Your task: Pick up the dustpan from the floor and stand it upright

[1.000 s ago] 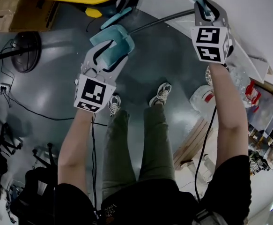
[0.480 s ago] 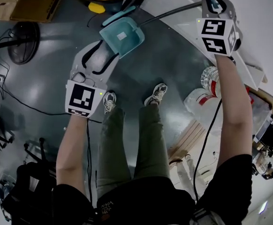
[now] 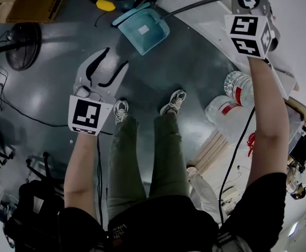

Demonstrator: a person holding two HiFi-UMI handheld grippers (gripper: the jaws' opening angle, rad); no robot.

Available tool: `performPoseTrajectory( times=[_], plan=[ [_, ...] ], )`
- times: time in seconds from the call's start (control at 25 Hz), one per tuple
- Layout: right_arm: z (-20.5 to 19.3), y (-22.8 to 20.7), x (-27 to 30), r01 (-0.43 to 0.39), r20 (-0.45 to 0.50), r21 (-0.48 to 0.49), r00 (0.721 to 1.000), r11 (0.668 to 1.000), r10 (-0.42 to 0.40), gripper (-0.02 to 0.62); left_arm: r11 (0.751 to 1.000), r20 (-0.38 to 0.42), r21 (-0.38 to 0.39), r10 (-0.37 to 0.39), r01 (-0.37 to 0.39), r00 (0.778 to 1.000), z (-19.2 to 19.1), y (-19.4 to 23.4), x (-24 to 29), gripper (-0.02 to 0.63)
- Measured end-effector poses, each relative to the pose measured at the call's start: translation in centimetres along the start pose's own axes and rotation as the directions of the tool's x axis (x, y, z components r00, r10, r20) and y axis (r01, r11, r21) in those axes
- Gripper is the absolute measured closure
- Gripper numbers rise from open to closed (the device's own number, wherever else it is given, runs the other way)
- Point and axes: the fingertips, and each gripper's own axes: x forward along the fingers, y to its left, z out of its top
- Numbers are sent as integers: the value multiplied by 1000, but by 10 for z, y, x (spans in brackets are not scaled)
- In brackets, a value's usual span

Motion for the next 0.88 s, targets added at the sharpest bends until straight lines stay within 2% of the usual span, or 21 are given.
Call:
performPoseTrajectory(
  times=[0.4,0.6,0.88],
  plan=[
    [-15,-7,-8,29,14,-40,1000,999,-28,515,1000,-10,-21,-13,12,1000,4,-11,2,341],
    [-7,7,-25,15,68,-28,998,1000,-13,515,998,-27,-53,-20,19,999,5,-16,4,341],
    [3,35,-62,-45,150,89,988,995,31,495,998,-2,-44,-34,33,999,20,-22,8,341]
  ],
)
